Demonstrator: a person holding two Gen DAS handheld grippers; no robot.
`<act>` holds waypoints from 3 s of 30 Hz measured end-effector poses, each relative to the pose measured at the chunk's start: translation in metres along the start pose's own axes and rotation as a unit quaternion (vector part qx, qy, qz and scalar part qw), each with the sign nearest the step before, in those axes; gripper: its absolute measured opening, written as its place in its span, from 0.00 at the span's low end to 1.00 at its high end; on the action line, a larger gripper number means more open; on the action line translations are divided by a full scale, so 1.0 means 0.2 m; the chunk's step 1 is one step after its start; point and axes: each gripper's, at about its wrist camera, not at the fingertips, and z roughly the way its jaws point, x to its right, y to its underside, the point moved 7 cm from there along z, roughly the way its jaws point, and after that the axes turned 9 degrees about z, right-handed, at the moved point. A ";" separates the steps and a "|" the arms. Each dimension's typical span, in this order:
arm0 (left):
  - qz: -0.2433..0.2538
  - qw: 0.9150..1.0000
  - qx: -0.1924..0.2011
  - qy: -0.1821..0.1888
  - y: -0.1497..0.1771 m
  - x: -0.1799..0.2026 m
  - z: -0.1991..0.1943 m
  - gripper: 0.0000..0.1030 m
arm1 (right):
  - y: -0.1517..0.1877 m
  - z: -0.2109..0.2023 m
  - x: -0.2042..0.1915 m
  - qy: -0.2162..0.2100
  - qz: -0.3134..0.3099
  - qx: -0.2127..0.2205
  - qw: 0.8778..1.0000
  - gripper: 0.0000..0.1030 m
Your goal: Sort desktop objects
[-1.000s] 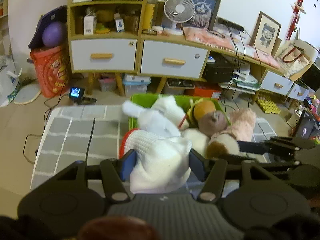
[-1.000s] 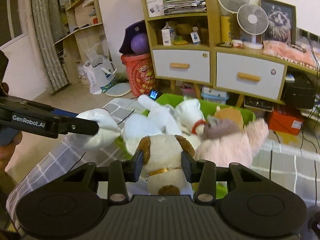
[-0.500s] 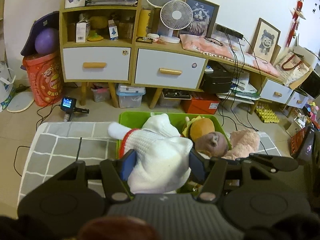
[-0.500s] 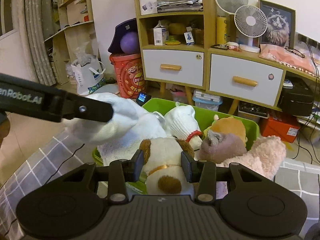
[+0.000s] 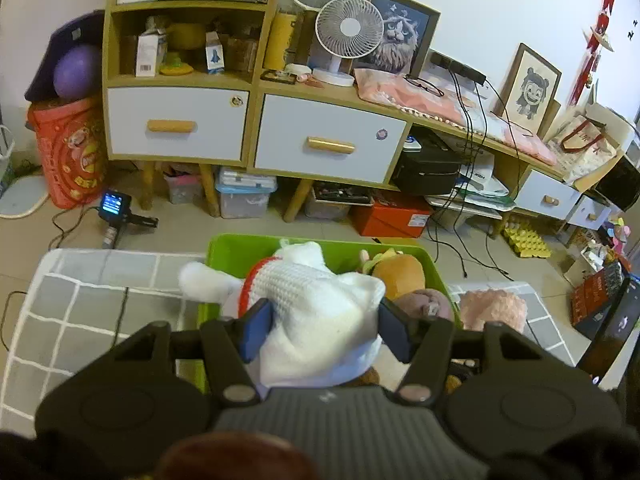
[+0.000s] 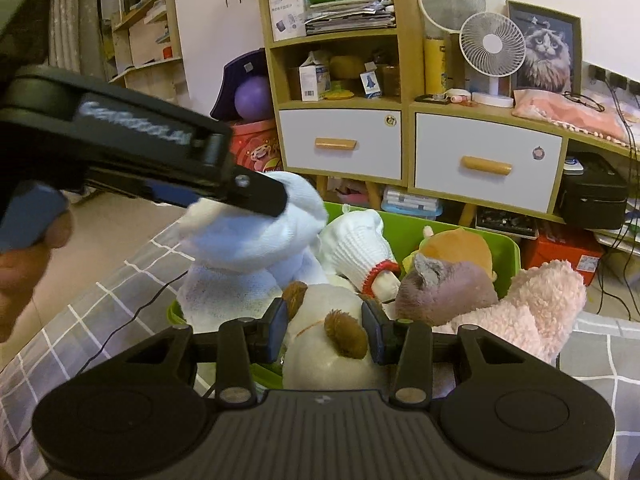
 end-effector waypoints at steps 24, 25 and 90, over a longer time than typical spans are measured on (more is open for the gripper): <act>-0.003 1.000 -0.007 0.015 -0.04 0.03 0.17 0.55 | 0.00 -0.13 0.04 -0.041 0.068 0.050 0.996 0.66; -0.002 1.000 -0.007 0.017 -0.04 0.04 0.17 0.55 | 0.00 -0.14 0.04 -0.041 0.070 0.053 0.995 0.67; -0.060 0.993 -0.084 -0.057 0.30 0.12 -0.45 0.99 | -0.04 -0.63 0.03 -0.022 0.088 -0.035 0.995 0.87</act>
